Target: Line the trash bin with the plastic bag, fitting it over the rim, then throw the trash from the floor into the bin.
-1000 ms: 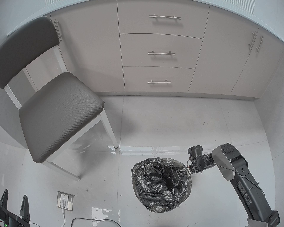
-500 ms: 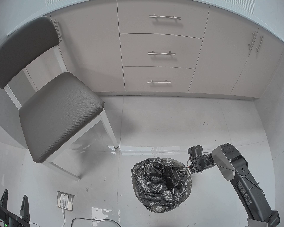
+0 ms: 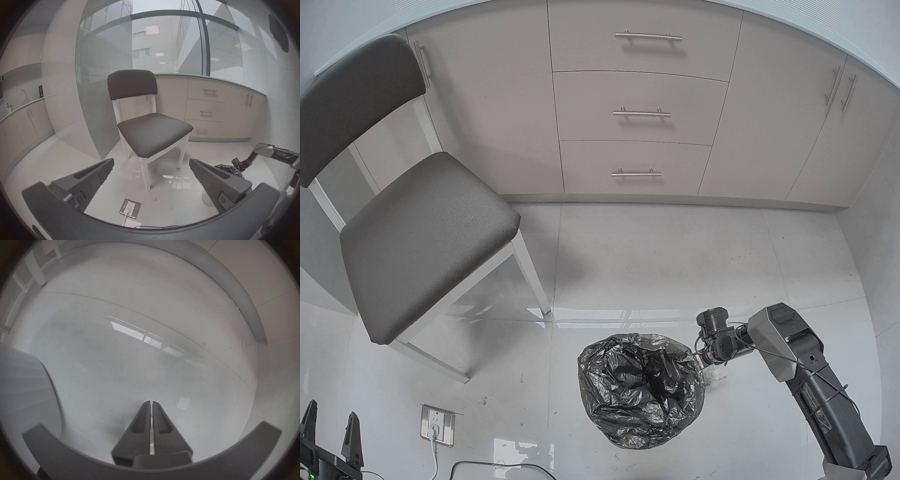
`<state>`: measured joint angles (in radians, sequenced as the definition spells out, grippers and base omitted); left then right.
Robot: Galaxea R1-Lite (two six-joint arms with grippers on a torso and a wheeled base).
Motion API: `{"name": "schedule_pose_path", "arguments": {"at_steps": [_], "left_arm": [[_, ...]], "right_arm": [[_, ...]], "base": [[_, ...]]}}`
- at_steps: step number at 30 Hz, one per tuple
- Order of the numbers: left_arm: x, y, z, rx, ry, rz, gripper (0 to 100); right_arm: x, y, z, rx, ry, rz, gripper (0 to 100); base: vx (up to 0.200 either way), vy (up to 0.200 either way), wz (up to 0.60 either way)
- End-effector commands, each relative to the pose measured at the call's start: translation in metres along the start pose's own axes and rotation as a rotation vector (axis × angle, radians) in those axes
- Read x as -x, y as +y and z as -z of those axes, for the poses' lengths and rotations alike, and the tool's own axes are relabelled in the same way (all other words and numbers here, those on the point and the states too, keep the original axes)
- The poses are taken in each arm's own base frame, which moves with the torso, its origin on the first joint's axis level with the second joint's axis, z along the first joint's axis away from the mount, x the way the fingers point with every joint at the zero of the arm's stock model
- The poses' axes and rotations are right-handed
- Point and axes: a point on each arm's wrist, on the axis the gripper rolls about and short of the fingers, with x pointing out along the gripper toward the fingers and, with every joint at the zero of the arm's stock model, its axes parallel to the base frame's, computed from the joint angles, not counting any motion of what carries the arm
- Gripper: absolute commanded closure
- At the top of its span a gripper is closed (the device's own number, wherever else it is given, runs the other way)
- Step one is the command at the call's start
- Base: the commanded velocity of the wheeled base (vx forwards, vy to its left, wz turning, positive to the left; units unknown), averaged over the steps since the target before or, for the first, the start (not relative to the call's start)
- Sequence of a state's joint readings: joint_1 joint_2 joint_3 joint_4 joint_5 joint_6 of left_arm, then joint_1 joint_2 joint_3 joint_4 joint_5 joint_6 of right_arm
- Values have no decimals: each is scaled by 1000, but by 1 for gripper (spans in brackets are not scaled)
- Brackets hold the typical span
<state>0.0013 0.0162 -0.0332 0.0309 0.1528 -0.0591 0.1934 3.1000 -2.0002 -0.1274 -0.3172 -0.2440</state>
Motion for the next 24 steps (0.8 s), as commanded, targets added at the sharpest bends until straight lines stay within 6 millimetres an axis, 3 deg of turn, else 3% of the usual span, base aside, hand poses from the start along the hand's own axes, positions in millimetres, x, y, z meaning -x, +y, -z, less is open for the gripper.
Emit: {"name": "schedule_pose_path", "arguments": {"at_steps": [1, 13, 14, 24], "left_arm": [[1, 0, 0, 3, -17, 0, 0], [1, 0, 1, 3, -15, 0, 0], [1, 0, 0, 3, -17, 0, 0], [1, 0, 0, 3, -17, 0, 0]], "right_arm": [[0, 1, 0, 1, 0, 0, 100], [-1, -4, 2, -6, 11, 14, 100], [-1, -4, 2, -6, 11, 14, 0], [-2, -4, 5, 3, 42, 5, 0]], "base": [[0, 0, 0], [0, 0, 0], [0, 0, 0], [0, 0, 0]]}}
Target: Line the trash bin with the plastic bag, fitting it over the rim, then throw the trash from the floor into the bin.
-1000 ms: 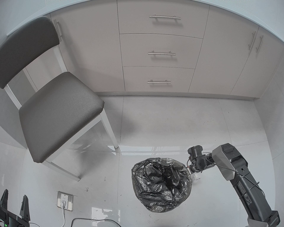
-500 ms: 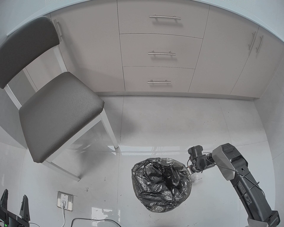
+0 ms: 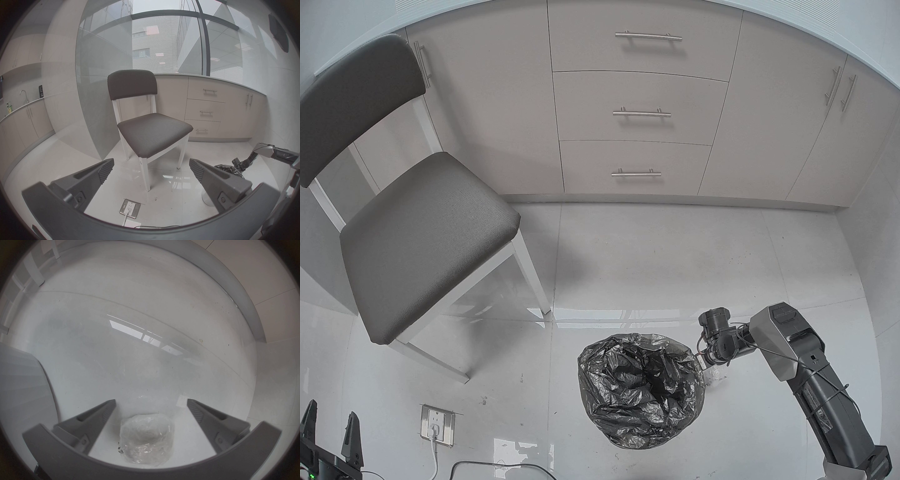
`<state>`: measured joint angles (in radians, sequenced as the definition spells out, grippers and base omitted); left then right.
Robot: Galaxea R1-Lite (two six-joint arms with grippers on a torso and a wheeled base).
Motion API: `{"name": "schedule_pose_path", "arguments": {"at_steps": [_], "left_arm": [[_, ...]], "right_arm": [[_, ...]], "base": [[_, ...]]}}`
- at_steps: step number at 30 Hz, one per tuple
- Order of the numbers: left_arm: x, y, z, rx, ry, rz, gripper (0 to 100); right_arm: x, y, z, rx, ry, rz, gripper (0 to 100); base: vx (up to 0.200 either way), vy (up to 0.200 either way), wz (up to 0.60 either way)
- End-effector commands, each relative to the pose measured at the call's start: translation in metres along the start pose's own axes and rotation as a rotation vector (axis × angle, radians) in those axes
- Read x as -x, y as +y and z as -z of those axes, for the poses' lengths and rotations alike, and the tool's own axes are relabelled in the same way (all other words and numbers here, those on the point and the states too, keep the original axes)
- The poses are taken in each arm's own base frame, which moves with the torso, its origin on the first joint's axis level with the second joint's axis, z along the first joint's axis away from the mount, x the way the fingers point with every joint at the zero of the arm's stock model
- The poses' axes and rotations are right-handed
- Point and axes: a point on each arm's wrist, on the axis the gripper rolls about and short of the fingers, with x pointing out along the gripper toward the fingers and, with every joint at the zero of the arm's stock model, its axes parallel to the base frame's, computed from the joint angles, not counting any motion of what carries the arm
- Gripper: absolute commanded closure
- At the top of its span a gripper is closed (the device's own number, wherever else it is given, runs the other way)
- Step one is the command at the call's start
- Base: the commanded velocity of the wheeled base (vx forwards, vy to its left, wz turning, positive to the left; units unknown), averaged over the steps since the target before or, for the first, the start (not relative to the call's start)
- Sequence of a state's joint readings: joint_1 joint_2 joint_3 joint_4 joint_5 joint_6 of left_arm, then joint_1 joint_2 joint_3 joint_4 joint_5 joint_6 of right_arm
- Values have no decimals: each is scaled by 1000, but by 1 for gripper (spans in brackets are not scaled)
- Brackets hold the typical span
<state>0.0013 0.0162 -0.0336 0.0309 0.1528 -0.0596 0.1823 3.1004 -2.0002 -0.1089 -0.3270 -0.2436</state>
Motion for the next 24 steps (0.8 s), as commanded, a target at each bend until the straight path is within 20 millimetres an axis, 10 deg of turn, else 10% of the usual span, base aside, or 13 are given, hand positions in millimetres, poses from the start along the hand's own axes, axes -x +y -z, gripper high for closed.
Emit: {"name": "schedule_pose_path", "arguments": {"at_steps": [1, 21, 22, 24], "left_arm": [[1, 0, 0, 4, -16, -1, 0], [1, 0, 1, 6, -16, -3, 0], [1, 0, 1, 7, -16, -3, 0], [1, 0, 1, 6, -16, -1, 0]], "right_arm": [[0, 2, 7, 25, 70, -18, 0], [2, 5, 21, 57, 192, -58, 0], [2, 5, 21, 57, 193, -57, 100], [2, 5, 21, 57, 193, -57, 100]], "base": [[0, 0, 0], [0, 0, 0], [0, 0, 0], [0, 0, 0]]}}
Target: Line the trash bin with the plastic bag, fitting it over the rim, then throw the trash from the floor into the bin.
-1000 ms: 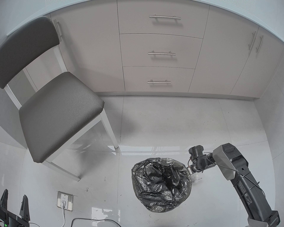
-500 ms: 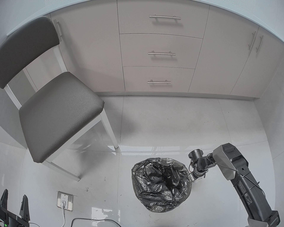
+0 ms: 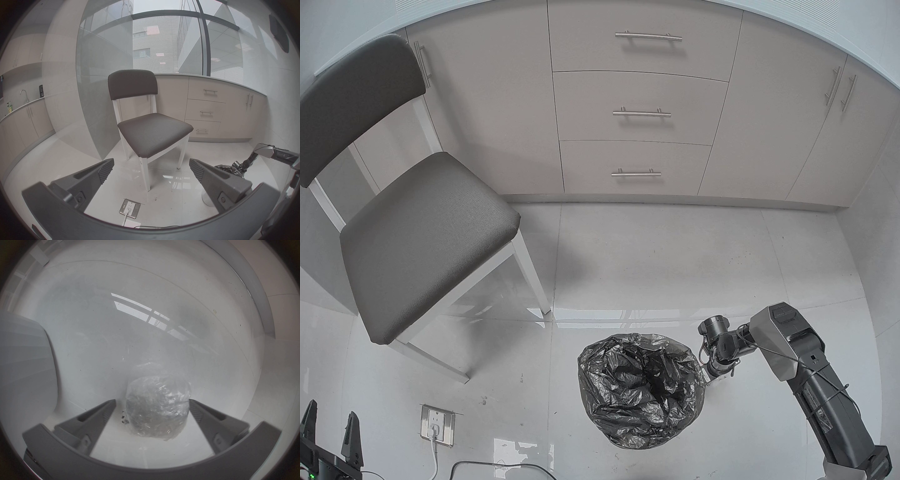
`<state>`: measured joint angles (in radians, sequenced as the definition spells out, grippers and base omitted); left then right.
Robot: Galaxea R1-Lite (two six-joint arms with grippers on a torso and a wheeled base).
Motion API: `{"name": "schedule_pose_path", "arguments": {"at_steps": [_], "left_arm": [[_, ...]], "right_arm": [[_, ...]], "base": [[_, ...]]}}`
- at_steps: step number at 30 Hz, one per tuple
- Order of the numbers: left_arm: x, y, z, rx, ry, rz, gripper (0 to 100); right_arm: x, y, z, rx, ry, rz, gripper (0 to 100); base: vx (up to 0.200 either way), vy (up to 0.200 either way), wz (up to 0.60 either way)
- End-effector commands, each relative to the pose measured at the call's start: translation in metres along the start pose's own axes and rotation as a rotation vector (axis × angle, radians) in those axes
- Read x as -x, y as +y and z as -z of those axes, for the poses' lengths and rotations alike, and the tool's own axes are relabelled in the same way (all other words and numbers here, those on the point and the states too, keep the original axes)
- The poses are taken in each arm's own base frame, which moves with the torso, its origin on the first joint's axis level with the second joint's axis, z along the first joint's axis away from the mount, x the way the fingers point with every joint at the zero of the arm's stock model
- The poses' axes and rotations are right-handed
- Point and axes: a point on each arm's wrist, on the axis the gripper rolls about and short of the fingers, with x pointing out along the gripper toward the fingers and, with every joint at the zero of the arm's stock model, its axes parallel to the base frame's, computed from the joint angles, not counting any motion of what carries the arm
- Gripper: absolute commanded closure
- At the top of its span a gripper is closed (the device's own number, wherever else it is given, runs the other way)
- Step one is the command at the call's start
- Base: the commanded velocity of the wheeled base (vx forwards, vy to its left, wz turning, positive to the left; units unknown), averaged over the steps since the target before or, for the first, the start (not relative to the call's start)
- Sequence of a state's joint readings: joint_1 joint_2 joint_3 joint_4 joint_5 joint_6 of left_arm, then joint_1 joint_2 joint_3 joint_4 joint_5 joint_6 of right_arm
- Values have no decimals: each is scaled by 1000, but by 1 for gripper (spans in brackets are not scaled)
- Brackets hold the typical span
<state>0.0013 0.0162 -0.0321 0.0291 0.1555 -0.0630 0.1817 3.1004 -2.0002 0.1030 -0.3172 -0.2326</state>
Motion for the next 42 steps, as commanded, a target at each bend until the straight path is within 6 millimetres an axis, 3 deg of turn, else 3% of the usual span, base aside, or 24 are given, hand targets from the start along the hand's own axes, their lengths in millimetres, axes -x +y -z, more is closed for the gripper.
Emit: {"name": "schedule_pose_path", "arguments": {"at_steps": [1, 19, 24, 27, 28, 30, 35, 37, 38, 39, 40, 41, 42], "left_arm": [[1, 0, 0, 4, -16, 0, 0], [1, 0, 0, 4, -18, 0, 0], [1, 0, 0, 6, -18, 0, 0], [1, 0, 0, 11, -19, -3, 0], [1, 0, 0, 11, -20, -6, 0], [2, 1, 0, 11, -21, -23, 0], [1, 1, 0, -19, -18, -13, 0], [1, 0, 1, -18, -14, 13, 0], [1, 0, 1, -18, -15, 21, 0], [1, -1, 1, -16, -13, 64, 0], [1, -1, 1, -16, -13, 64, 0], [1, -2, 1, -18, -11, 90, 0], [1, -2, 2, -18, -9, 99, 0]], "right_arm": [[0, 0, 0, 0, -1, -1, 100], [-2, -5, 3, -87, 19, 15, 100], [9, -14, 10, -99, 145, -2, 100], [57, -42, -22, -171, 74, 14, 100], [62, -44, -24, -180, 65, 16, 100], [97, -63, -44, -225, -9, 28, 100], [177, -87, -69, -248, -97, 27, 100], [210, -89, -77, -243, -145, 24, 100], [215, -88, -79, -241, -153, 23, 100], [240, -84, -84, -227, -190, 15, 100], [240, -84, -84, -227, -190, 15, 100], [271, -75, -88, -199, -225, 0, 100], [290, -68, -89, -180, -244, -10, 100]], "base": [[0, 0, 0], [0, 0, 0], [0, 0, 0], [0, 0, 0], [0, 0, 0], [0, 0, 0], [0, 0, 0], [0, 0, 0], [0, 0, 0], [0, 0, 0], [0, 0, 0], [0, 0, 0], [0, 0, 0]]}}
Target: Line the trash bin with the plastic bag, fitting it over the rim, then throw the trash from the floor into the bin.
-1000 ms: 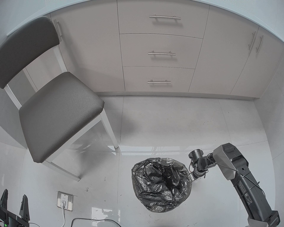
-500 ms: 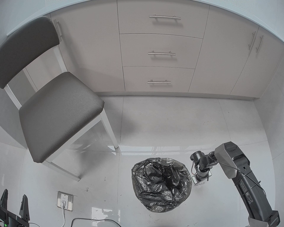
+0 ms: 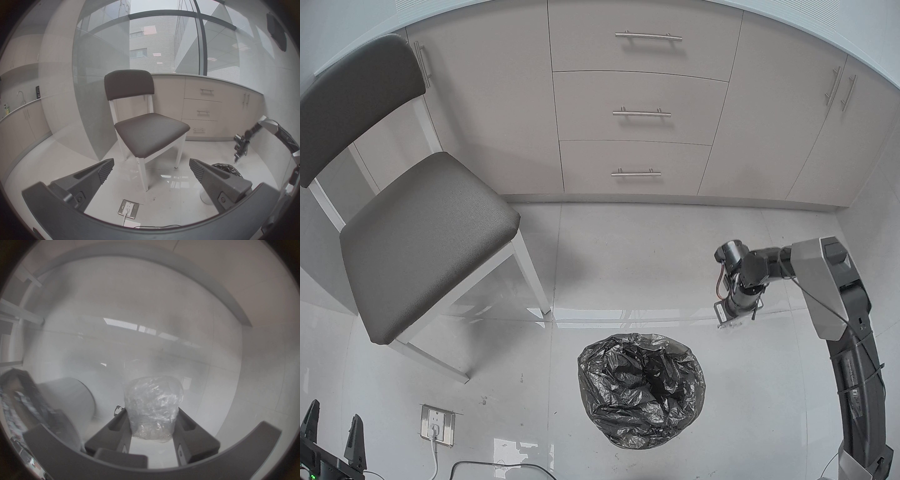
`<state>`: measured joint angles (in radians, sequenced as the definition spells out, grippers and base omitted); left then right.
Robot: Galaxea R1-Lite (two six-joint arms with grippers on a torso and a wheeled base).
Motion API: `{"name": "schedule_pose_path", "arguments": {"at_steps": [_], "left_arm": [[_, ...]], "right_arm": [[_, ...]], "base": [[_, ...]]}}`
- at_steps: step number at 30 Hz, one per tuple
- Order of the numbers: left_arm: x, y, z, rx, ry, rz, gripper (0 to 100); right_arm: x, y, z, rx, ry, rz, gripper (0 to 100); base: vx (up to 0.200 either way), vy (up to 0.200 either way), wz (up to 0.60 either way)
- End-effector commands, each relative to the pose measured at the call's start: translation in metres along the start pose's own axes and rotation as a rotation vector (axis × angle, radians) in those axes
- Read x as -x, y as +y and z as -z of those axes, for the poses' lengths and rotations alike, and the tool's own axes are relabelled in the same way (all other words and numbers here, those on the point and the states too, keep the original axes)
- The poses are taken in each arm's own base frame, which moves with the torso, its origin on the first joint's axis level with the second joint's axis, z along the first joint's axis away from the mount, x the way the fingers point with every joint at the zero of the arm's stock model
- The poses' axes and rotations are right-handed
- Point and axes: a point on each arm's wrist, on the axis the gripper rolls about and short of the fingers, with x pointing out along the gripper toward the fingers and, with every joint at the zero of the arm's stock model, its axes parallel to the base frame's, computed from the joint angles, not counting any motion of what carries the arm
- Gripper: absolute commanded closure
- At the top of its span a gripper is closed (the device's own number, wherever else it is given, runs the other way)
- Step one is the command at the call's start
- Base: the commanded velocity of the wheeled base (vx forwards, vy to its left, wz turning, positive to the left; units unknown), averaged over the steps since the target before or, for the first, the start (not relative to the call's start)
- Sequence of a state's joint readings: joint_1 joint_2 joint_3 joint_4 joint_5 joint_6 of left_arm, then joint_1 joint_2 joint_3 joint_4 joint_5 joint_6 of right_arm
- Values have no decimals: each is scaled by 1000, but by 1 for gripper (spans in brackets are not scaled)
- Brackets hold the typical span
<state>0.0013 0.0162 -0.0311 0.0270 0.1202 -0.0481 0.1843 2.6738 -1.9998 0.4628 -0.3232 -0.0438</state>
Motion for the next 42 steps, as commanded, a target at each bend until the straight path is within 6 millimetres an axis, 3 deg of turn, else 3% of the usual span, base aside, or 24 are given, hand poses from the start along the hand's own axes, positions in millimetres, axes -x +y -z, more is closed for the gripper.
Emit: {"name": "schedule_pose_path", "arguments": {"at_steps": [1, 4, 5, 7, 11, 16, 24, 34, 42], "left_arm": [[1, -1, 2, -6, -10, 71, 0], [1, -2, 2, -20, -7, 106, 0], [1, -2, 3, -23, -4, 109, 0], [0, -2, 7, -33, 7, 124, 0], [0, -2, 7, -27, 9, 118, 0], [0, -2, 7, -27, 9, 118, 0], [0, -2, 6, -25, 7, 118, 0], [0, -2, 7, -25, 7, 117, 0], [-1, -2, 7, -41, 8, 120, 0]], "right_arm": [[134, 15, -29, 46, -191, -56, 100], [177, 40, -23, 116, -217, -97, 100], [180, 43, -22, 123, -218, -101, 100], [207, 68, -12, 195, -216, -137, 100], [226, 99, 4, 255, -186, -174, 100], [234, 131, 23, 322, -135, -199, 100], [225, 169, 46, 377, -46, -203, 100], [195, 213, 72, 480, 33, -193, 100], [175, 225, 80, 523, 66, -181, 100]], "base": [[0, 0, 0], [0, 0, 0], [0, 0, 0], [0, 0, 0], [0, 0, 0], [0, 0, 0], [0, 0, 0], [0, 0, 0], [0, 0, 0]]}}
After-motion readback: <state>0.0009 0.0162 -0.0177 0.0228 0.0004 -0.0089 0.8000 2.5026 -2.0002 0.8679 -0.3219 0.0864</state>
